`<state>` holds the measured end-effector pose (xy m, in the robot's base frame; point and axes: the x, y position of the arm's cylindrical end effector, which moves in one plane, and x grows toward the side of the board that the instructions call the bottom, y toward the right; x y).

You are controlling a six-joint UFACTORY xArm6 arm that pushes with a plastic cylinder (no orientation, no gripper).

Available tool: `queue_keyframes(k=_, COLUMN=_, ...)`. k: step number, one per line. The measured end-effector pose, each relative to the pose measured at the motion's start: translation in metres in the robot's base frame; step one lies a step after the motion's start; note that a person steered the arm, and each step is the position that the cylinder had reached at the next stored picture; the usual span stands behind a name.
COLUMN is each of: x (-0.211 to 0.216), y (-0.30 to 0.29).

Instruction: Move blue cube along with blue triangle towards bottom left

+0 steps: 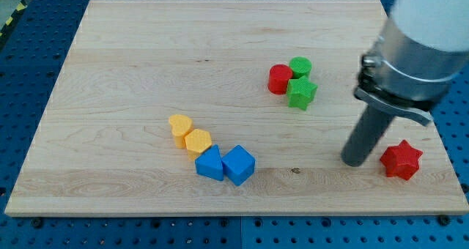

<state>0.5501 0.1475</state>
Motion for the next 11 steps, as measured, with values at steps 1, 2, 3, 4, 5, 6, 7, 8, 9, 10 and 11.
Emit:
queue_keyframes(k=1, x=-0.005, y=-0.032)
queue_keyframes(k=2, x=-0.005, y=-0.057)
queue_keyframes(k=3, x=-0.002, y=-0.065)
queue_keyframes(k=4, x=0.014, y=-0.067)
queue_keyframes(k=5, x=0.019, y=-0.088)
queue_keyframes(k=6, x=0.019, y=-0.114)
queue_keyframes(k=7, x=0.019, y=-0.144)
queue_keyframes(k=8, x=0.019, y=-0.172)
queue_keyframes(k=9, x=0.019, y=-0.199)
queue_keyframes(k=10, x=0.019, y=-0.225)
queue_keyframes(k=11, x=0.019, y=-0.249)
